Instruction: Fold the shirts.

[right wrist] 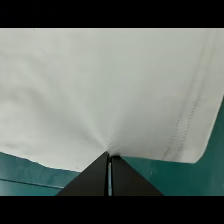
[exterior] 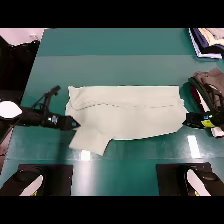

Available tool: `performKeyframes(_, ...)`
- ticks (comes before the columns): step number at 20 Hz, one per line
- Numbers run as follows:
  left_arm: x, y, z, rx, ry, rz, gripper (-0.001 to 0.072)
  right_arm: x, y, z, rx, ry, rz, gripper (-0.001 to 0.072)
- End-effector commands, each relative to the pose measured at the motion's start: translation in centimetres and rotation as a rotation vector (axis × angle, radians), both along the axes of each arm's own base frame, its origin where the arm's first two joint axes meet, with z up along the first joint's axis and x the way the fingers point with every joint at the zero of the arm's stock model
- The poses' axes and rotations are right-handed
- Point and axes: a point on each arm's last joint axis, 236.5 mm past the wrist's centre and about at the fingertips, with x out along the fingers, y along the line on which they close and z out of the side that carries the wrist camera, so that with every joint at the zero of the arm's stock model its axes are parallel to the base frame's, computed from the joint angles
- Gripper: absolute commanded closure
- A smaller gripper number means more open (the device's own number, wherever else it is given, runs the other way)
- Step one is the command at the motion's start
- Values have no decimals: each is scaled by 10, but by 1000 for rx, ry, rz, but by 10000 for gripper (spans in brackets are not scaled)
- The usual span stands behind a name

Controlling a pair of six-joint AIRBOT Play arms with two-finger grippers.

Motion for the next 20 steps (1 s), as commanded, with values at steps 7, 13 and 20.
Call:
performKeyframes(7,110,53,47,182,-414,263,684,74,-1,8,85,-153,-91,695)
performKeyframes(13,151,60,21,196,-424,340,684,137,-3,15,71,-173,-25,694)
performKeyframes(20,204,77,12,188,-517,495,684,200,10,-17,73,-158,14,693)
